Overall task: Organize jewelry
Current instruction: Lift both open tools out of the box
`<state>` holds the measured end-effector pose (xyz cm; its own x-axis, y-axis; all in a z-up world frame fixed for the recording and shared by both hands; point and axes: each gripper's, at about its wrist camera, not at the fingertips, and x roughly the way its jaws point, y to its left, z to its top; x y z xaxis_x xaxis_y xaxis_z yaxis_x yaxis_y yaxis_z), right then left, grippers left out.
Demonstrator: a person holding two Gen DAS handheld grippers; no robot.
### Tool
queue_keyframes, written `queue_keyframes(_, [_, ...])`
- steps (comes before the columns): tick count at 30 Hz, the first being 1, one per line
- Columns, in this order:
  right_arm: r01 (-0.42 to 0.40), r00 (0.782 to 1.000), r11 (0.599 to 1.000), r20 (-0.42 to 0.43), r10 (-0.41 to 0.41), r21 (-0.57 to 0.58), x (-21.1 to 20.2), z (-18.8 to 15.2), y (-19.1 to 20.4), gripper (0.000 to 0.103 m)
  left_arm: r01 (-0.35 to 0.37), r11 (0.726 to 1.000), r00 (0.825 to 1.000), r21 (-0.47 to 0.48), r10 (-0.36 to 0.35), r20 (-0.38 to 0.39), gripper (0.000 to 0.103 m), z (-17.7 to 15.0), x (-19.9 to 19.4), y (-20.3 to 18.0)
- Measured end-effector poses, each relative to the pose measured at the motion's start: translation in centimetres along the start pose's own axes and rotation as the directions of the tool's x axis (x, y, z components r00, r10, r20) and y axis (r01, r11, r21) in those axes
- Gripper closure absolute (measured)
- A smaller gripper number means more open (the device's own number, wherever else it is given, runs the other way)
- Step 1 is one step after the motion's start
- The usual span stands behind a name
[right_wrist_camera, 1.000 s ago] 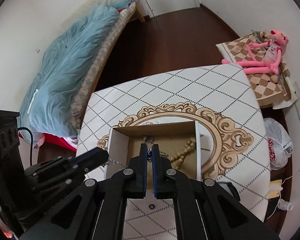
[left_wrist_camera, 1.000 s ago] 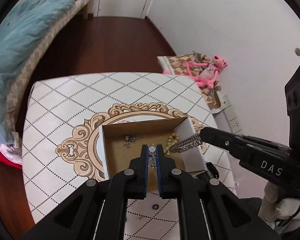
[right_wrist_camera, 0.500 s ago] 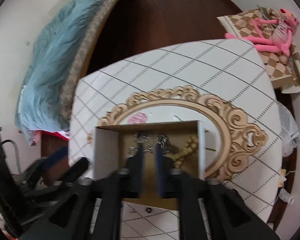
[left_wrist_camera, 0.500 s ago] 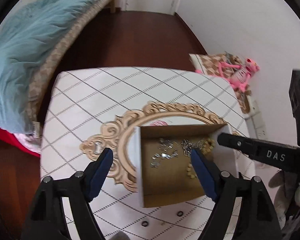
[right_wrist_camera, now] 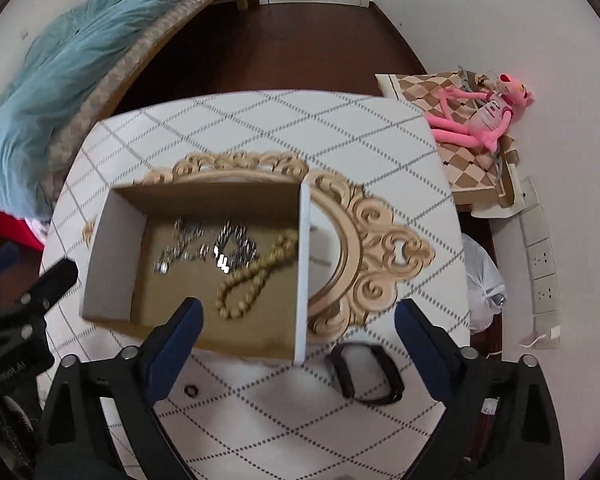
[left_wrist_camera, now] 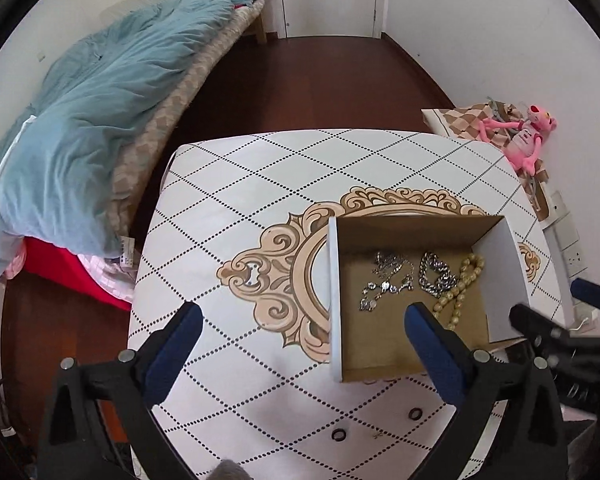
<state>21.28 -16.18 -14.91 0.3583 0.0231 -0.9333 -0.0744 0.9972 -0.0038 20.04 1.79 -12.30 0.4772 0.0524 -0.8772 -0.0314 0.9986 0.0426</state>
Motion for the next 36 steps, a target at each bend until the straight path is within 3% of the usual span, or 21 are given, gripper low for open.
queue_keyframes(13, [0.001,1.0,1.0,0.028,-0.001,0.027,-1.2,-2.7,0.6,0.004,-0.001,1.0,1.0,0.0,0.001,0.012,0.0,-1.5,-2.0,-0.1])
queue_keyframes(27, [0.017,0.984,0.999,0.176,-0.026,0.051,-9.1,-4.7,0.3,0.003,-0.008,1.0,0.994,-0.022,0.011,0.109,0.0,-3.5,-8.7,0.8])
queue_keyframes(36, [0.002,0.974,0.998,0.224,-0.015,0.055,-12.6,-7.2,0.6,0.003,-0.001,0.999,0.993,-0.04,0.005,0.118,0.0,-4.9,-11.1,1.3])
